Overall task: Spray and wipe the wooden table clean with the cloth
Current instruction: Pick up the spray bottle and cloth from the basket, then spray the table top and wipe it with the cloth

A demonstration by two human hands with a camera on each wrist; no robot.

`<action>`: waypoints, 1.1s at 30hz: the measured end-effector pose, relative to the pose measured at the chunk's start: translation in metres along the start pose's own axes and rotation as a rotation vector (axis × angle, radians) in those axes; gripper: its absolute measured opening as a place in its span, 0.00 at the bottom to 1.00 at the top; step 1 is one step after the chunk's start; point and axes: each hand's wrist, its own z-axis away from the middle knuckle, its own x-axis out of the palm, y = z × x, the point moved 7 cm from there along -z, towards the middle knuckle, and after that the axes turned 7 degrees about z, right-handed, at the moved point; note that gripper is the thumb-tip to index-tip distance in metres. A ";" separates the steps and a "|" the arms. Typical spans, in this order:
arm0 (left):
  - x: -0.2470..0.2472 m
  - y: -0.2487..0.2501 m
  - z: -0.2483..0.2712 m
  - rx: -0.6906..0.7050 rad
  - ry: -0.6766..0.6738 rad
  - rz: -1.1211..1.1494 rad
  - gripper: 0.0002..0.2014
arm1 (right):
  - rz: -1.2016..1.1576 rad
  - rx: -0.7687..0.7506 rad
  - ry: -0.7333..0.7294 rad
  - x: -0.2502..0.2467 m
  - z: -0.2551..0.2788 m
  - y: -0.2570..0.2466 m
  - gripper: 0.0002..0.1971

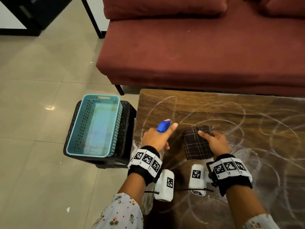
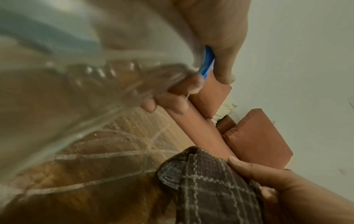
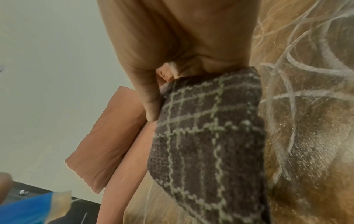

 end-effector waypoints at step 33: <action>-0.023 0.016 -0.025 0.022 0.087 -0.004 0.27 | 0.216 0.136 0.042 0.002 -0.005 -0.012 0.32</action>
